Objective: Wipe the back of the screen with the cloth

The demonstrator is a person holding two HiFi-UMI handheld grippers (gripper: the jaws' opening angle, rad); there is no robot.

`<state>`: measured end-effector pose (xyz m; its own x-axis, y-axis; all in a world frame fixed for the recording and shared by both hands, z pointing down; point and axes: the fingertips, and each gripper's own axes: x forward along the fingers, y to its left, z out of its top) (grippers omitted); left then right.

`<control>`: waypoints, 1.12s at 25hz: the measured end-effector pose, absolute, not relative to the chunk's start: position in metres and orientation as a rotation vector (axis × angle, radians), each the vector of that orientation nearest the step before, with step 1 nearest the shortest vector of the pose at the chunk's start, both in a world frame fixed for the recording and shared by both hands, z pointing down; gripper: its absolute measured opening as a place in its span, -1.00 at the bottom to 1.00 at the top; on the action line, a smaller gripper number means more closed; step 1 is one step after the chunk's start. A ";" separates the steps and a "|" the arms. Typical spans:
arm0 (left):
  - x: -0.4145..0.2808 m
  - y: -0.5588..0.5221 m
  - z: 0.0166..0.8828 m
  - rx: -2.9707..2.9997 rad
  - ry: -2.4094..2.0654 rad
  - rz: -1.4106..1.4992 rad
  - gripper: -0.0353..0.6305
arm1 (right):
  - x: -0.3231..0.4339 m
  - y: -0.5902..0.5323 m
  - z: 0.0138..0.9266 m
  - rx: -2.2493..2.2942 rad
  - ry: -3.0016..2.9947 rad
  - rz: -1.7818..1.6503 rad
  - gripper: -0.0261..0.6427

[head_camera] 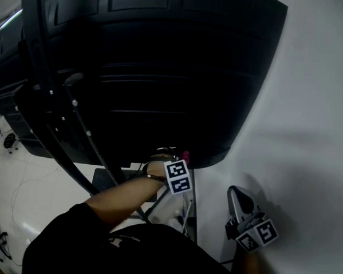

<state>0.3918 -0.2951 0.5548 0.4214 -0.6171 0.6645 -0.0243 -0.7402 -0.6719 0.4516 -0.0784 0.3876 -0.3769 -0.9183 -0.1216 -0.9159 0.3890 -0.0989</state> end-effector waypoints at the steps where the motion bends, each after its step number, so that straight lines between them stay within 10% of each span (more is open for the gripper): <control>1: 0.397 -0.295 0.557 -2.033 0.506 -1.372 -0.53 | 0.454 -0.074 0.389 -1.672 2.465 -0.025 -0.92; 7: 0.422 -0.282 0.559 -1.877 0.340 -1.491 -0.52 | 0.456 -0.059 0.395 -1.713 2.447 -0.061 -0.92; 14: 0.454 -0.175 0.531 -2.211 0.056 -0.992 -0.51 | 0.440 -0.063 0.392 -1.721 2.444 -0.060 -0.92; 28: -0.096 -0.199 0.456 -3.245 0.909 0.208 -0.53 | 0.133 -0.162 0.426 -1.209 2.755 -0.194 -0.92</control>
